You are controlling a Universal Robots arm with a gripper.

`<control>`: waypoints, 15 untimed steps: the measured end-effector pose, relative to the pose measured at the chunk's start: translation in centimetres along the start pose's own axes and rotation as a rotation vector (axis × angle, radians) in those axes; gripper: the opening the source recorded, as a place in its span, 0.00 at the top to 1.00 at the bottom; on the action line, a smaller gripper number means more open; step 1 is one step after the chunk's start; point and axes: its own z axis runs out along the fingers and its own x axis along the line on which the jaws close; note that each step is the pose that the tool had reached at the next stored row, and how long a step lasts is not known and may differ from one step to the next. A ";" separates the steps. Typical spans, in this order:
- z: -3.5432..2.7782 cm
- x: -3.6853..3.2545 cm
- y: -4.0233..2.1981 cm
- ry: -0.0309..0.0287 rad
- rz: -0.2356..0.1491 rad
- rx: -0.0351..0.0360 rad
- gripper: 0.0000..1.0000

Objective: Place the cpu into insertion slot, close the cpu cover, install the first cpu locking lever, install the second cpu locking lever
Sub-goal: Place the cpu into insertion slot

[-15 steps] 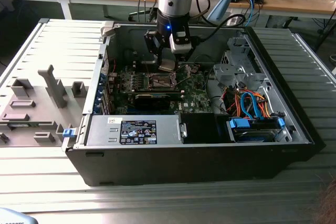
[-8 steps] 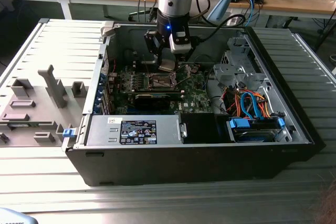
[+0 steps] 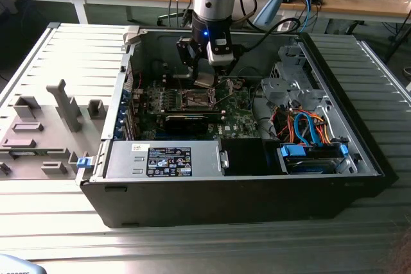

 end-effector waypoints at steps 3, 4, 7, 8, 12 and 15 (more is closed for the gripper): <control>0.01 0.00 0.00 0.0000 0.001 0.0000 0.45; 0.01 0.00 0.00 -0.0001 0.002 0.0001 0.45; 0.02 0.00 0.00 -0.0002 0.004 0.0001 0.45; 0.02 0.00 0.00 -0.0003 0.004 0.0000 0.45; 0.03 0.00 0.00 -0.0004 0.007 0.0000 0.45; 0.04 0.00 0.00 -0.0005 0.010 0.0000 0.45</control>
